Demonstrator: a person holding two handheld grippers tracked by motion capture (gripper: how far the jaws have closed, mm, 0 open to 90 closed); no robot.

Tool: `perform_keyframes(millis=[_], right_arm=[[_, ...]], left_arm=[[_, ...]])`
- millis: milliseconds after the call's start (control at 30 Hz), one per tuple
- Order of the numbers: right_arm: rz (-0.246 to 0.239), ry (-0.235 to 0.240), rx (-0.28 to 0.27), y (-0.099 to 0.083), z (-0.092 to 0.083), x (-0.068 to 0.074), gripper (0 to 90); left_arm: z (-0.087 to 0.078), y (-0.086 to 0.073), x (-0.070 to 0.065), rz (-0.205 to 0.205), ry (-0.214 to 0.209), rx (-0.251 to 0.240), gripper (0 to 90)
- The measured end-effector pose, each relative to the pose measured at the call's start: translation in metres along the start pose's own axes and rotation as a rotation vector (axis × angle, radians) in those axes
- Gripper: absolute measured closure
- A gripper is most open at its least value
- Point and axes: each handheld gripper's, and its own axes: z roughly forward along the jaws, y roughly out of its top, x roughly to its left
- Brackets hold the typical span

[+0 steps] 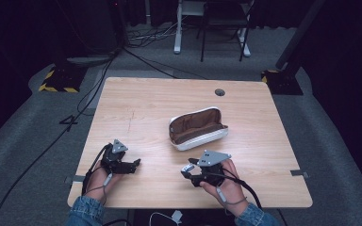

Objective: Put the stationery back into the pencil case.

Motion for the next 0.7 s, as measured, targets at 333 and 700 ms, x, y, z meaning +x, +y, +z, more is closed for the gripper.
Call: perform_keyframes(millis=[333,700], right_arm=[[0.035,-0.028,-0.038,0.02,-0.009,-0.021,46.9],[0.07,-0.076,-0.069,0.038,-0.017,-0.044,46.8]], left_arm=[[0.0,0.0,0.0,0.0,0.0,0.0,14.6],[0.0,0.0,0.0,0.0,0.0,0.0,14.7]])
